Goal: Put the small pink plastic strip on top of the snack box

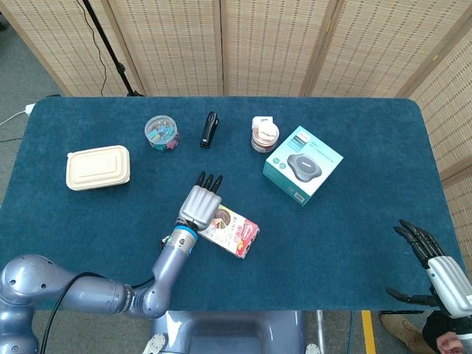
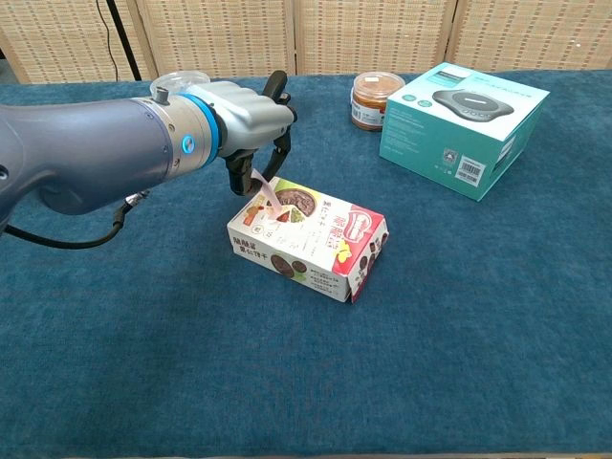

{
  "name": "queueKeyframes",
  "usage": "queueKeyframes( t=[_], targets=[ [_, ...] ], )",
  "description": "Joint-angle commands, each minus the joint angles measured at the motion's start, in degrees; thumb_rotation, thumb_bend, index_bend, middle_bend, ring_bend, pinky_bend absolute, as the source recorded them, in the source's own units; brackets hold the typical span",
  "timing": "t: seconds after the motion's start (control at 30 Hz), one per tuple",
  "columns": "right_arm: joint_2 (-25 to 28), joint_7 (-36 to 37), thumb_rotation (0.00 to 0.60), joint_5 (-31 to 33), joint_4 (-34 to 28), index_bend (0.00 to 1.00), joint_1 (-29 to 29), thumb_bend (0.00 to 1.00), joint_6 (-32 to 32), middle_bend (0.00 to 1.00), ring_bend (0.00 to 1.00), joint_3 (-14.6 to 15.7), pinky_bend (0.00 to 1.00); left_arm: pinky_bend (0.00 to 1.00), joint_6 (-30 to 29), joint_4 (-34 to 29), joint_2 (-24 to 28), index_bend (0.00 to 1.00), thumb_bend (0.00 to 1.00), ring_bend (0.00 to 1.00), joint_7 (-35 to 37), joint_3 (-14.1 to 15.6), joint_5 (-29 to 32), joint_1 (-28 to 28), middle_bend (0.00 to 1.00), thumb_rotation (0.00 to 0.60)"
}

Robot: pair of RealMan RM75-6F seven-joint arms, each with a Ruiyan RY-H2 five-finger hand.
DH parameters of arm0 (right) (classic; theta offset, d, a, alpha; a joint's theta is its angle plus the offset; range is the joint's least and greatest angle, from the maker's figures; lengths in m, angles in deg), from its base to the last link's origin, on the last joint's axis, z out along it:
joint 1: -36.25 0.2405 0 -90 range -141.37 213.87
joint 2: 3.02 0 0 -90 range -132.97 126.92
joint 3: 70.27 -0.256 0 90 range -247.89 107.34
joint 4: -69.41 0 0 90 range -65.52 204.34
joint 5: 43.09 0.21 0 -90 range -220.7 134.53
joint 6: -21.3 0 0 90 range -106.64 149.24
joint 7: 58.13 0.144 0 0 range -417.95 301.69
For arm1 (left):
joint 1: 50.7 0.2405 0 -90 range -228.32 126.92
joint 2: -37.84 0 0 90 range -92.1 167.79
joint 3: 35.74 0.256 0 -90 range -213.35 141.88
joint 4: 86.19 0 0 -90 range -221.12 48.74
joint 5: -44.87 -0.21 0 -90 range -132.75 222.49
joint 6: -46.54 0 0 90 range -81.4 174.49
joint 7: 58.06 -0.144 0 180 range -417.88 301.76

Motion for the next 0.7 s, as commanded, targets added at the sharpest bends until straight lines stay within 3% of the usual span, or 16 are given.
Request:
queueKeyframes(
  t=[0.03,0.2,0.53,0.7],
  targets=[
    [0.0,-0.1,0.600,-0.1,-0.1,0.00,-0.1,0.00,0.1,0.00,0.00,0.0,0.00,0.00,-0.2,0.1,-0.2,0.62,0.47,0.00,0.0,-0.1,0.3,-0.2,0.00,0.600],
    [0.1,-0.1,0.600,-0.1,-0.1,0.00,-0.2,0.00,0.4,0.00,0.00,0.0,0.00,0.00,-0.6,0.2,-0.5,0.59,0.47,0.00,-0.2,-0.3,0.6,-0.8,0.00,0.600],
    [0.2,0.5,0.600,-0.1,0.0,0.00,-0.3,0.00,0.7,0.00,0.00,0.1,0.00,0.00,-1.3,-0.5,-0.3,0.43,0.46,0.00,0.5,-1.0,1.9,-0.9,0.00,0.600],
    [0.2,0.7,0.600,-0.1,0.2,0.00,-0.3,0.00,0.7,0.00,0.00,0.1,0.00,0.00,-1.3,-1.7,0.8,0.27,0.46,0.00,2.7,-1.8,0.6,-0.5,0.00,0.600]
  ],
)
